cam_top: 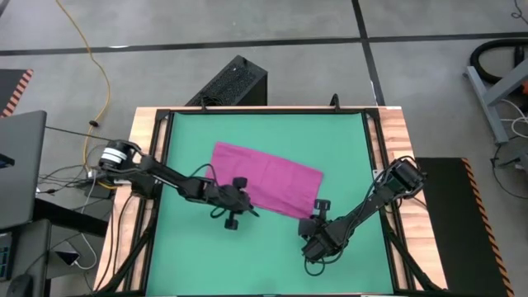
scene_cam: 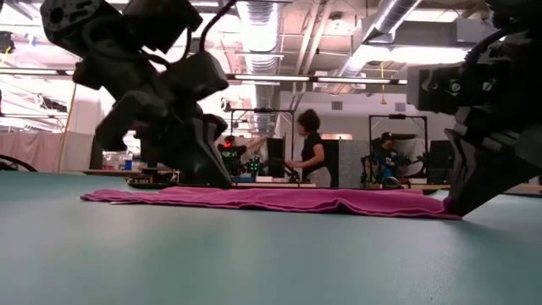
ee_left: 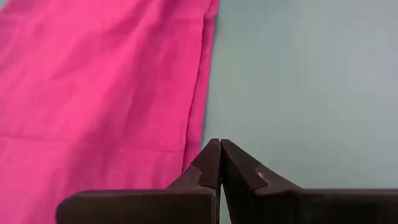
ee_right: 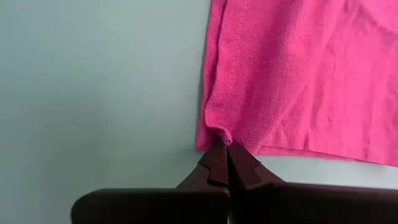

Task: Roll towel into tight, uniform cylinder
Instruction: Fold the pink towel

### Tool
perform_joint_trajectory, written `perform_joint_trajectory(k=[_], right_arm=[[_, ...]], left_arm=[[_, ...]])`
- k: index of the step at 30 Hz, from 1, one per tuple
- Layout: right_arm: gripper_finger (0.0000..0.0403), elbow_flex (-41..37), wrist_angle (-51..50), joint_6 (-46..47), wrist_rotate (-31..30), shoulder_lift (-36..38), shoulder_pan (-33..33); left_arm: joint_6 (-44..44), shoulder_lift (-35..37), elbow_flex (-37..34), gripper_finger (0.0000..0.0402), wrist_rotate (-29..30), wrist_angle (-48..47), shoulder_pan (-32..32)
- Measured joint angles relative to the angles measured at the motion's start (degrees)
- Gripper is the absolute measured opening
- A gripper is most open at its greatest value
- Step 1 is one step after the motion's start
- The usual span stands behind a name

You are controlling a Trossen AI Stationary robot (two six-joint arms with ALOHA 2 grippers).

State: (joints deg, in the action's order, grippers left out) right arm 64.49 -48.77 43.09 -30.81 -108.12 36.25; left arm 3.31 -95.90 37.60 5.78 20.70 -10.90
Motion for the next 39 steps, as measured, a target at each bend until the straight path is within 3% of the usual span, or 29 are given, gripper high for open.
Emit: perform_joint_trajectory(k=[7, 21, 27, 32, 39], right_arm=[[0.0003, 0.0, 0.2, 0.0, 0.0, 0.0, 0.0], [0.0003, 0.0, 0.1, -0.3, 0.8, 0.0, 0.0], [0.0008, 0.0, 0.0, -0.2, 0.9, 0.0, 0.5], [0.0054, 0.0, 0.0, 0.6, 1.0, 0.0, 1.6], [0.0138, 0.2, -0.6, 2.4, 0.8, 0.3, 3.7]], left_arm=[[2.1, -0.9, 0.9, 0.0, 5.5, 1.1, 0.5], [1.1, -7.3, 1.4, 0.0, 4.0, 3.8, 1.7], [-0.3, -7.8, 1.5, 0.0, 3.7, -1.0, 1.4], [-2.3, -7.5, 1.7, 0.0, 3.4, -6.7, 1.2], [-2.6, -7.6, 1.6, 0.0, 2.6, -6.7, 1.2]])
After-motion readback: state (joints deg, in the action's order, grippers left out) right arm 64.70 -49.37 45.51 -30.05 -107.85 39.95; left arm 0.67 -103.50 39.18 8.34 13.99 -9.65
